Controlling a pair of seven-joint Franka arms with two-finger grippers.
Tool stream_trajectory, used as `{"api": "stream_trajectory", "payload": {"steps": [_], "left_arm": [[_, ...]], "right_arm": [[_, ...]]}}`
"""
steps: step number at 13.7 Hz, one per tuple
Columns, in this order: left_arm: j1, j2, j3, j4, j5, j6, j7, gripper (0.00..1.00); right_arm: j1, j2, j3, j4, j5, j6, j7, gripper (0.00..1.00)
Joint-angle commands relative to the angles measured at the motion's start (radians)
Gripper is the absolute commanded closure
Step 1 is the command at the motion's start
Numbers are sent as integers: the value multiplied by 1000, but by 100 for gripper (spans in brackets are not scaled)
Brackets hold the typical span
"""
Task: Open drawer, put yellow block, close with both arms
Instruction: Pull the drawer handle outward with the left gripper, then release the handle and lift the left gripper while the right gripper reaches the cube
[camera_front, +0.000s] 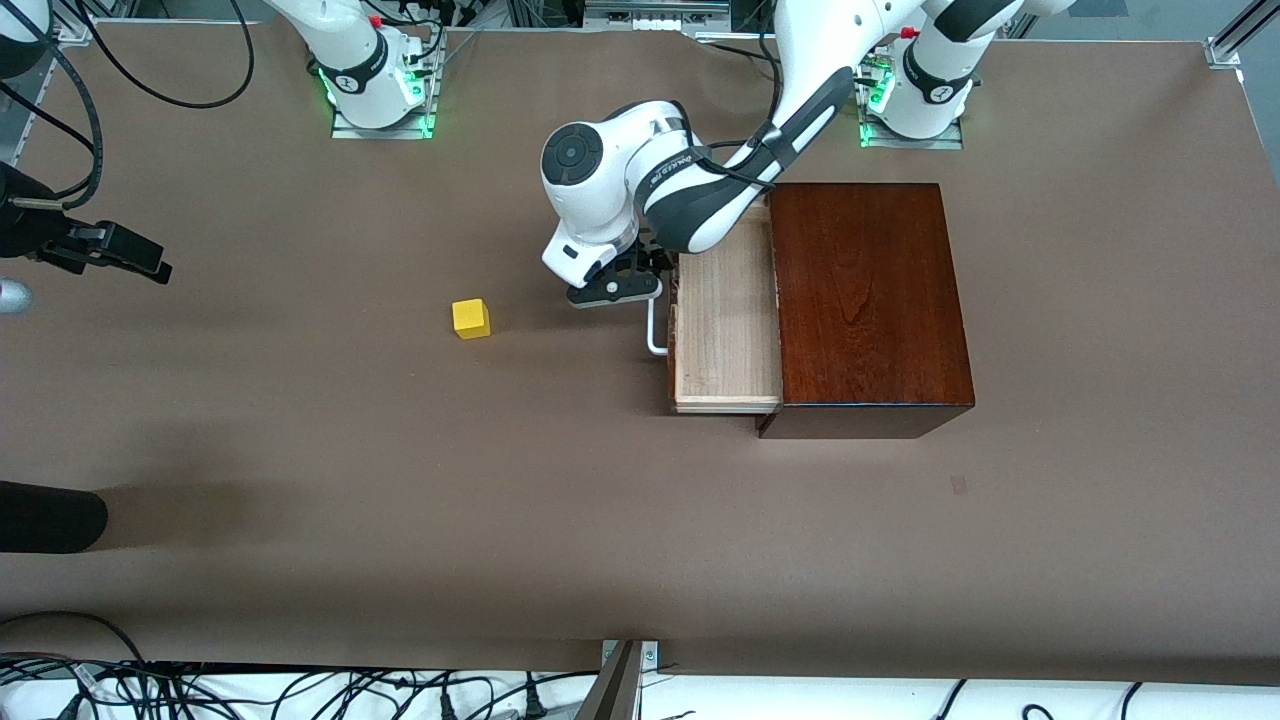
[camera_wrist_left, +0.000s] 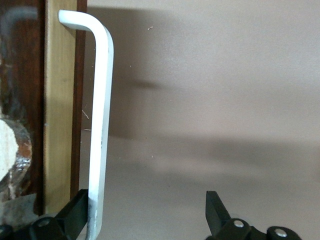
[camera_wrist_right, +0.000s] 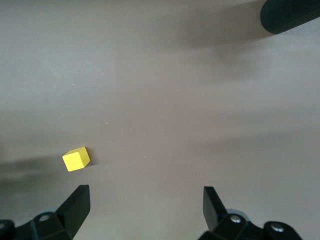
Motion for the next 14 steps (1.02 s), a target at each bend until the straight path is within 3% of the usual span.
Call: {"api": "stream_trajectory", "payload": {"steps": [1, 10, 14], "left_arm": [[0, 19, -17, 53, 2, -6, 13, 0], [62, -154, -23, 61, -52, -226, 116, 0], [203, -267, -28, 63, -116, -297, 130, 0]], "right_arm": [[6, -12, 1, 5, 1, -17, 7, 0], [20, -6, 7, 5, 4, -5, 11, 0], [107, 15, 45, 2, 31, -4, 46, 0]]}}
